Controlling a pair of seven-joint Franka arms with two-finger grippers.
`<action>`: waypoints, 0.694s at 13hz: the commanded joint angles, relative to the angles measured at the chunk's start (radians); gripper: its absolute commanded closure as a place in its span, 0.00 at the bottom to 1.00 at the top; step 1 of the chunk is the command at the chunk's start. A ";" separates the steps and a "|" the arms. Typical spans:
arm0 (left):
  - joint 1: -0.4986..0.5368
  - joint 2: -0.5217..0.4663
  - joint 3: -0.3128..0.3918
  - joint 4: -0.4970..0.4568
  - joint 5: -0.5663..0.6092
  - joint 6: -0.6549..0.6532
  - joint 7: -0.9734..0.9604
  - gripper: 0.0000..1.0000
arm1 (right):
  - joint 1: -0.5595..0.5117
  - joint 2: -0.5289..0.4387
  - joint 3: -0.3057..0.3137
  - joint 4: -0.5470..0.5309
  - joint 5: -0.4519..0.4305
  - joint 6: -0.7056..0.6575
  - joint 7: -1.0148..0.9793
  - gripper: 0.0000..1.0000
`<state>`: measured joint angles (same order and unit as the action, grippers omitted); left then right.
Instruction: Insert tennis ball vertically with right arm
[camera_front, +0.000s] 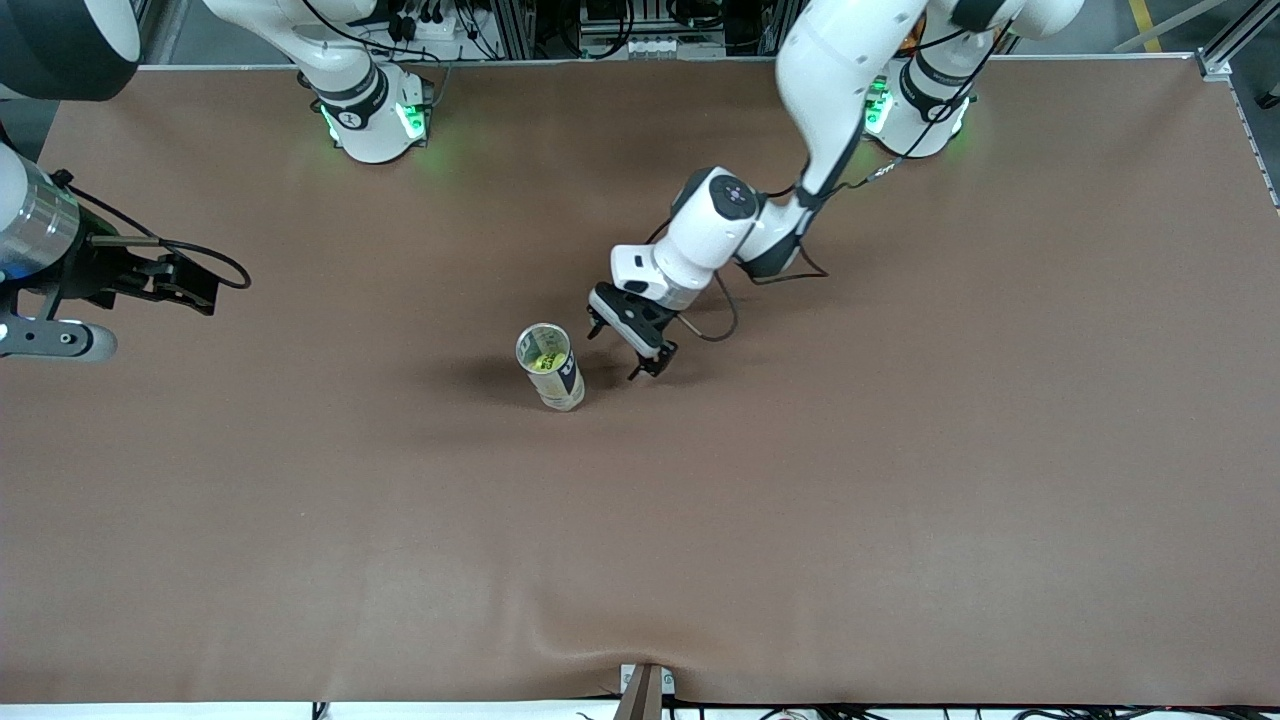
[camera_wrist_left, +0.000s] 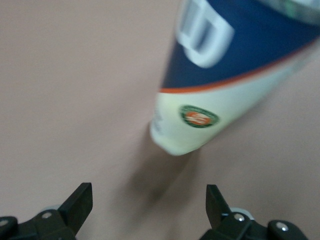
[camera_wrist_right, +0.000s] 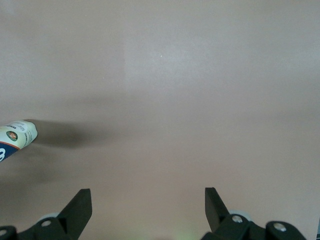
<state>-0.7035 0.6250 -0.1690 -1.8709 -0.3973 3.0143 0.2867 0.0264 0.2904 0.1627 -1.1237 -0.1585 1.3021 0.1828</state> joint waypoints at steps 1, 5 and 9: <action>0.038 -0.093 0.054 0.027 0.017 -0.272 -0.008 0.00 | 0.018 -0.097 -0.051 -0.104 0.056 0.075 -0.008 0.00; 0.058 -0.090 0.193 0.264 0.104 -0.688 0.003 0.00 | 0.160 -0.207 -0.228 -0.287 0.118 0.193 -0.009 0.00; 0.197 -0.056 0.212 0.464 0.213 -1.023 0.046 0.00 | 0.179 -0.310 -0.252 -0.464 0.134 0.307 -0.023 0.00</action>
<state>-0.5565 0.5316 0.0483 -1.4872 -0.2264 2.0787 0.3035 0.1865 0.0727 -0.0658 -1.4575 -0.0468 1.5611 0.1795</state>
